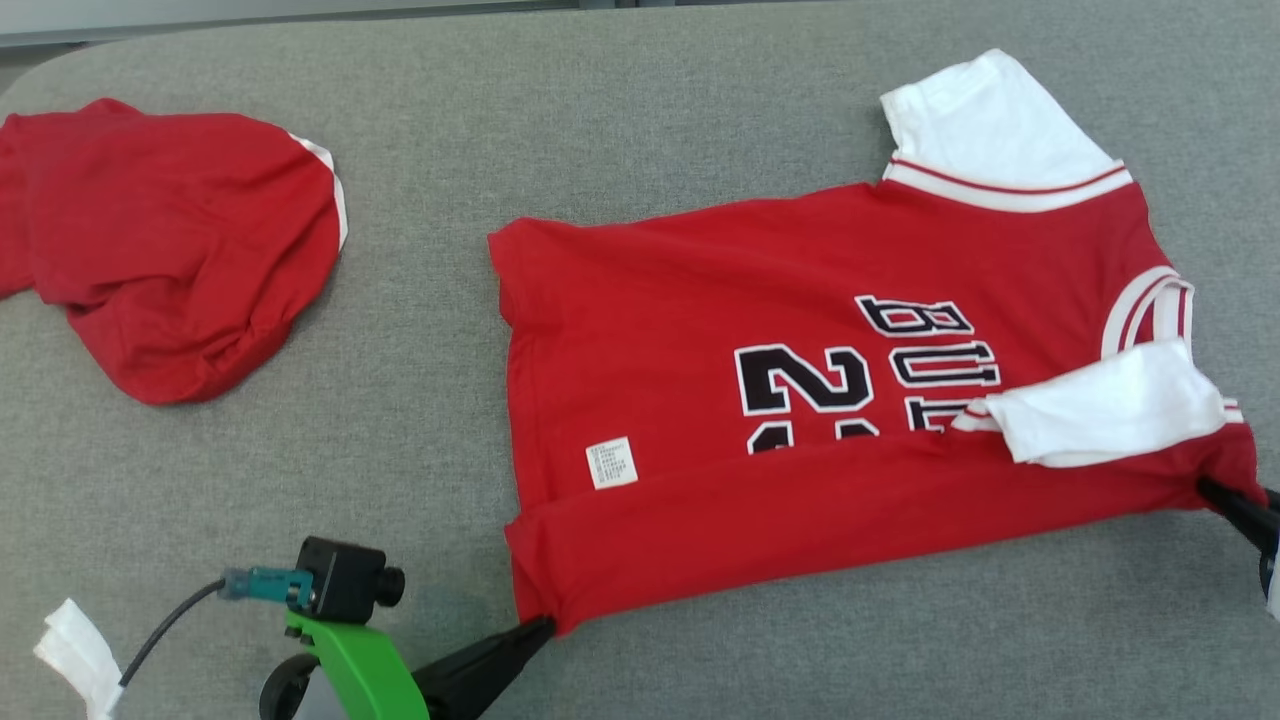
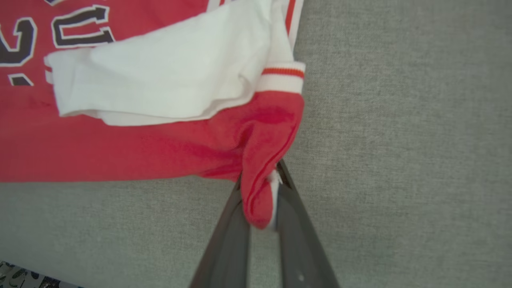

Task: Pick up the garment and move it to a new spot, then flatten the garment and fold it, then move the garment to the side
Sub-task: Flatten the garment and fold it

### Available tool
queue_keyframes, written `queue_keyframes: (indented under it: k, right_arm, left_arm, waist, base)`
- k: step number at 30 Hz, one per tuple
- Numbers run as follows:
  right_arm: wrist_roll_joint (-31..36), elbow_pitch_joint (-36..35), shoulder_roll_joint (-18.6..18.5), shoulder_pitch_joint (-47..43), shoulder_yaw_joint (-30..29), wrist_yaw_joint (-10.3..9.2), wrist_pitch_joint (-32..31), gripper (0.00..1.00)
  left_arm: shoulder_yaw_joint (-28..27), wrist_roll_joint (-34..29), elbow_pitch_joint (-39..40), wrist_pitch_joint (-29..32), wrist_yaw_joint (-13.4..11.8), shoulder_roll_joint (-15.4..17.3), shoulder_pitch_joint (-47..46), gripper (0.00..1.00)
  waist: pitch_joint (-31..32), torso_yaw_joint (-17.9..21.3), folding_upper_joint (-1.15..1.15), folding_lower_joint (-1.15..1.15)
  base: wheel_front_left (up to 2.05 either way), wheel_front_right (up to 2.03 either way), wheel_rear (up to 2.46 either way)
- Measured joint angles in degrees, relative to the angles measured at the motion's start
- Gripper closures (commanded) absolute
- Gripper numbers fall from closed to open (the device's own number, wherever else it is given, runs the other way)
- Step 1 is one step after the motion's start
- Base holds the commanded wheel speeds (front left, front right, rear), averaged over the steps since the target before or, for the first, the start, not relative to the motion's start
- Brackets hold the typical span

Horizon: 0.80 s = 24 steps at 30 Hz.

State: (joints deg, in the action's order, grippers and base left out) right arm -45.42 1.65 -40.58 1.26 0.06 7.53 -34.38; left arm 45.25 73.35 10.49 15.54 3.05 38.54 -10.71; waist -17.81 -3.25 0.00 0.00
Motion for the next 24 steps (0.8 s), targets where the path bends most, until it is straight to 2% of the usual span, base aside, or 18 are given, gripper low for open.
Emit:
queue_keyframes:
  k: [7, 8, 9, 10, 11, 15, 20, 22, 24]
  right_arm:
    - [-3.60, -5.63, 0.33, -9.81, -2.03, 0.00, -3.54, 1.00]
    - [-3.21, -5.71, 0.46, -10.72, -2.24, 0.00, -3.38, 0.75]
    - [-2.49, -5.65, 0.73, -11.20, -2.63, 0.00, -2.83, 0.00]
    - [-2.01, -5.68, 0.80, -11.37, -2.68, 0.00, -2.80, 0.00]
    - [-1.58, -5.82, 0.98, -11.48, -2.66, -0.01, -2.53, 0.00]
    - [-0.75, -7.48, 1.41, -11.45, -4.47, -0.02, -1.25, 0.00]
    - [-0.81, -13.39, -0.29, -7.46, -8.16, -0.04, -0.76, 0.00]
    - [0.00, -14.60, -1.24, -2.89, -8.10, -0.04, -1.13, 0.00]
    - [1.38, -14.21, -1.72, 2.11, -6.95, -0.04, -1.97, 0.00]
  left_arm:
    - [0.38, 1.26, 0.07, -1.53, -0.73, 1.45, 5.06, 1.00]
    - [0.56, 1.24, 0.10, -1.75, -0.83, 1.46, 5.64, 1.00]
    - [0.63, 1.08, 0.07, -2.40, -1.24, 1.42, 6.03, 0.69]
    - [0.51, 0.90, 0.04, -3.08, -1.66, 1.40, 6.30, 0.05]
    - [0.34, 0.42, 0.04, -3.76, -2.19, 1.41, 6.64, 0.00]
    - [-0.12, -2.94, 1.46, -6.27, -5.10, 2.74, 8.13, 0.00]
    - [-1.30, -8.90, 7.17, -6.51, -9.21, 7.38, 7.48, 0.00]
    - [-3.34, -10.01, 8.28, -6.28, -10.68, 7.67, 3.82, 0.00]
    - [-4.52, -12.15, 7.87, -4.83, -11.11, 7.42, -1.90, 0.00]
  waist:
    - [2.29, 1.23, 0.00, 0.00]
    - [2.51, 1.53, 0.00, 0.00]
    - [2.72, 1.79, 0.00, 0.00]
    - [2.89, 2.00, 0.00, 0.00]
    - [3.06, 2.25, 0.00, 0.00]
    - [3.62, 3.04, 0.00, 0.00]
    - [2.34, 3.49, 0.00, 0.00]
    - [1.07, 3.61, 0.00, 0.00]
    - [-0.37, 3.64, 0.00, 0.00]
  base:
    - [0.00, 0.00, 0.00]
    - [0.00, 0.00, 0.00]
    - [0.00, 0.00, 0.00]
    - [0.00, 0.00, 0.00]
    - [0.00, 0.00, 0.00]
    - [0.00, 0.00, 0.00]
    - [0.00, 0.00, 0.00]
    - [0.00, 0.00, 0.00]
    - [0.00, 0.00, 0.00]
